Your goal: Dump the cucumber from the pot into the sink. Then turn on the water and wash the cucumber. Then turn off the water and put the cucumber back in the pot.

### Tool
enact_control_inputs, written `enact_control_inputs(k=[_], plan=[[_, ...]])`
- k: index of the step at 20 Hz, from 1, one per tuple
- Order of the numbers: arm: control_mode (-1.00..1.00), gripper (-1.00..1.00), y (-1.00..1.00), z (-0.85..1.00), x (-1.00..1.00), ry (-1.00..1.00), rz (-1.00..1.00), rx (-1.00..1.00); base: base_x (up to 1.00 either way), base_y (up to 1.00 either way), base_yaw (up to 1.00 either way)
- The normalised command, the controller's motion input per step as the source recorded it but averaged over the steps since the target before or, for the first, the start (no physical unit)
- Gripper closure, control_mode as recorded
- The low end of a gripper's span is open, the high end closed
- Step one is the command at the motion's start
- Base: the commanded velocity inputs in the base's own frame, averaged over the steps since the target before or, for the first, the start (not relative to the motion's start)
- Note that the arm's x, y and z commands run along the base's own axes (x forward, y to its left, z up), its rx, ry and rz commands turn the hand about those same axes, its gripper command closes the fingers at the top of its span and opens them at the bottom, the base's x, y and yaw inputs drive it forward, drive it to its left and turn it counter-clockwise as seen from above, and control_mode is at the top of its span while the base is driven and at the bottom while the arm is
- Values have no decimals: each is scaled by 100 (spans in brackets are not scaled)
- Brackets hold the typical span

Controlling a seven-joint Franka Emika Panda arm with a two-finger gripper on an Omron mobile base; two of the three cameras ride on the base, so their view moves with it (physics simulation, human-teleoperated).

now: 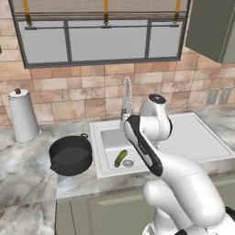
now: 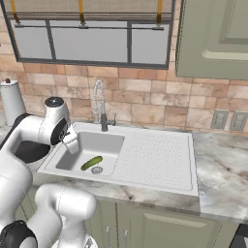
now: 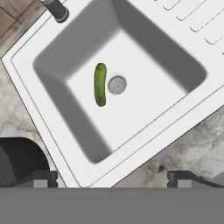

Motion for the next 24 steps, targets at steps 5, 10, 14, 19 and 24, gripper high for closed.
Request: enact_control_inputs(k=[5, 10, 14, 19, 24], plan=[[-100, -100, 5, -29, 39, 5, -10, -17, 0, 0, 0], [-100, -100, 0, -23, 36, 13, -10, -8, 0, 0, 0], [-100, -100, 0, -16, 28, 19, -5, 0, 0, 0, 0], [-100, -100, 0, -23, 33, 18, -1, 0, 0, 0, 0], [-100, -100, 0, -37, 26, 13, 0, -1, 0, 0, 0]])
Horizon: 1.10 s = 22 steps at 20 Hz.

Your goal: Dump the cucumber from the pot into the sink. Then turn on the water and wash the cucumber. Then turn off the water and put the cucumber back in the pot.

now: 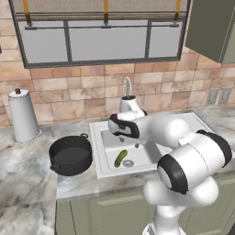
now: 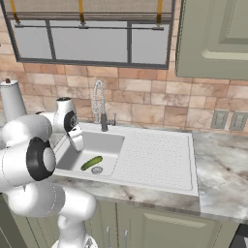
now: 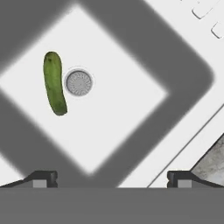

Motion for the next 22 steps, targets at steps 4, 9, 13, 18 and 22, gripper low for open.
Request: enact_control_inputs(k=[4, 9, 13, 18, 22], plan=[[-100, -100, 0, -41, 3, 3, 0, -7, 0, 0, 0], [-100, -100, 0, -37, 0, 0, 0, -4, 0, 0, 0], [-100, -100, -2, -29, 0, -3, 0, 0, 0, 0, 0], [-100, -100, 0, -26, 0, -2, 0, 0, 0, 0, 0], [-100, -100, 0, -25, 0, -1, 0, 0, 0, 0, 0]])
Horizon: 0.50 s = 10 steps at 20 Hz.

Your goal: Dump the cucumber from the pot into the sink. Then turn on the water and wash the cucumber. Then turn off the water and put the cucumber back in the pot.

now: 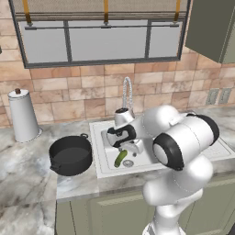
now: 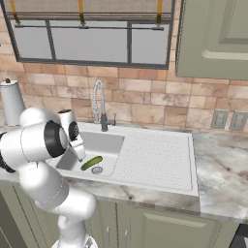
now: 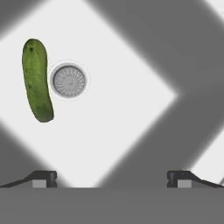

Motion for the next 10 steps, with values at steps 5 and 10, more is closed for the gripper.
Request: enact_control_inputs(k=[5, 10], plan=[[-100, -100, 0, -15, 3, -1, 2, 0, 0, 0, 0], [-100, -100, 0, -13, 13, -1, 4, 0, 0, 0, 0]])
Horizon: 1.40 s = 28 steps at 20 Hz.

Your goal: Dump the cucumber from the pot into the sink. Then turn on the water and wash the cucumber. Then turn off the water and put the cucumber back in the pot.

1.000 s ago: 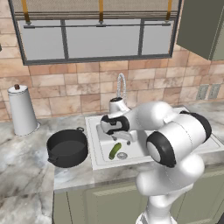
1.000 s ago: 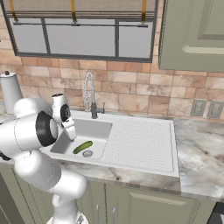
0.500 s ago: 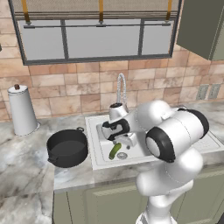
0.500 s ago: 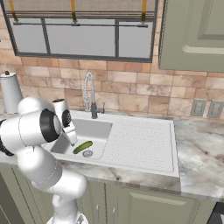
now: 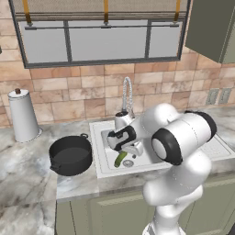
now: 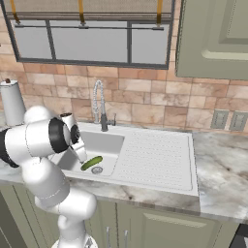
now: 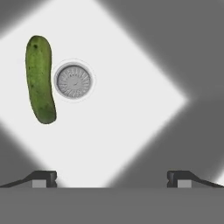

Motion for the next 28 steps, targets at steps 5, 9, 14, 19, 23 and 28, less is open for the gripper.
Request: enact_control_inputs(k=[5, 9, 14, 19, 23, 28], plan=[[-100, -100, 0, -18, 21, 0, 4, 0, 0, 0, 0], [-100, -100, 0, -26, 19, 0, 4, 0, 0, 0, 0], [-100, -100, 0, -27, 22, 0, 3, 0, 0, 0, 0], [-100, -100, 0, -30, 24, 0, 2, 0, 0, 0, 0], [-100, -100, 0, -27, 25, 0, 2, 0, 0, 0, 0], [-100, -100, 0, -29, 25, 0, 2, 0, 0, 0, 0]])
